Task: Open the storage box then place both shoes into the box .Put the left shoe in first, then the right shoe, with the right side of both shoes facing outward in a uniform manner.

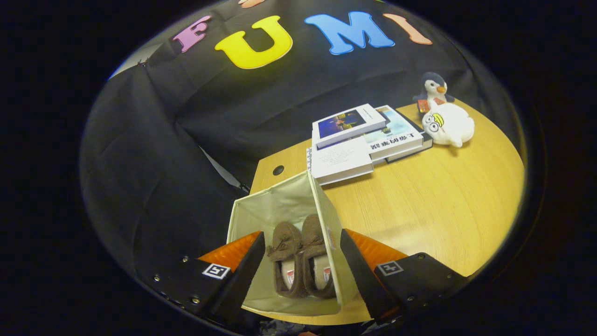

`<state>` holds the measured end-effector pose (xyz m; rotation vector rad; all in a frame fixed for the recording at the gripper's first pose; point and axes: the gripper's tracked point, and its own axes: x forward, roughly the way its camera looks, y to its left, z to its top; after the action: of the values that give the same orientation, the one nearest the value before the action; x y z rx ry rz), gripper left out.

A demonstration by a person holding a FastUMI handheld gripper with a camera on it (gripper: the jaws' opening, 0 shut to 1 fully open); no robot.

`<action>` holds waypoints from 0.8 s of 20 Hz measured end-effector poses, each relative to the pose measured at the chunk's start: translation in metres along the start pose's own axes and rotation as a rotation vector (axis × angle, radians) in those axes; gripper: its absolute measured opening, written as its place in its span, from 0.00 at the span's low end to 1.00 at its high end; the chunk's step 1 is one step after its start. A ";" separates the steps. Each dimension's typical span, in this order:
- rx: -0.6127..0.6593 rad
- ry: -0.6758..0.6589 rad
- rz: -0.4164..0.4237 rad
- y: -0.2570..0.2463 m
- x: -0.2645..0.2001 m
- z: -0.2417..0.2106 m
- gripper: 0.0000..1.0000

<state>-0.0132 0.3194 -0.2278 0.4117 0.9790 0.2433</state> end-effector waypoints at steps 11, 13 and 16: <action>-0.195 -0.264 0.001 -0.050 -0.083 0.077 0.98; -0.225 -0.305 -0.002 -0.066 -0.100 0.093 0.98; -0.268 -0.345 -0.018 -0.094 -0.125 0.112 0.98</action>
<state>0.0151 0.1627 -0.1211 0.1903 0.6011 0.2726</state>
